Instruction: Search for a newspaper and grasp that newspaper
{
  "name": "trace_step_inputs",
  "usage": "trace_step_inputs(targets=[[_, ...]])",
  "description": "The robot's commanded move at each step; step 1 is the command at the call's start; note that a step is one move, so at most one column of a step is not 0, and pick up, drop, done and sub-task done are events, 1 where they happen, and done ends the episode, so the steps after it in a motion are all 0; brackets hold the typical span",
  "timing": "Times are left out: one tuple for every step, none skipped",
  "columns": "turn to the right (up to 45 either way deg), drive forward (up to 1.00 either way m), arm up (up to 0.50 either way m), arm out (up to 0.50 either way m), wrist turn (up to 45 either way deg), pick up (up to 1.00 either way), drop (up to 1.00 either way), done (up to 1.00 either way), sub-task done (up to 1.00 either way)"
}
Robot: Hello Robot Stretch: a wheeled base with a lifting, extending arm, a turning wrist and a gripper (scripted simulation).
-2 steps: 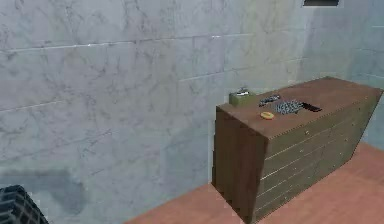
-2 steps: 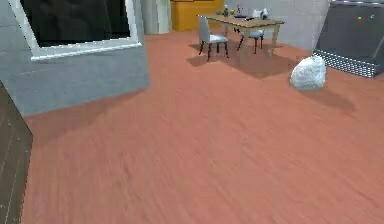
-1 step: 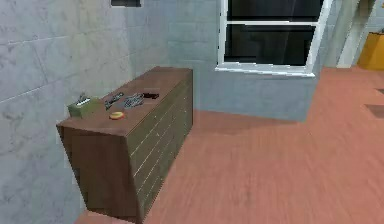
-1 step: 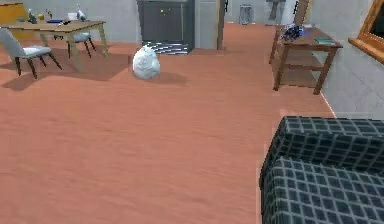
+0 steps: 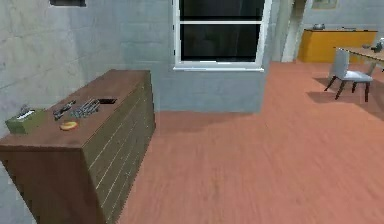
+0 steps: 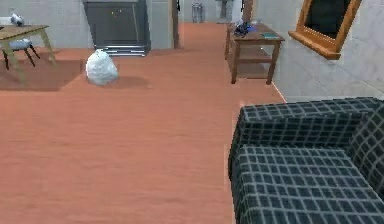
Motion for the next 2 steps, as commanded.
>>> trace_step_inputs(targets=[[0.0,0.35,0.00,0.00,0.0,0.00,0.00,0.00,0.00],[45.0,0.00,0.00,0.00,0.0,0.00,0.00,0.00,0.00]])
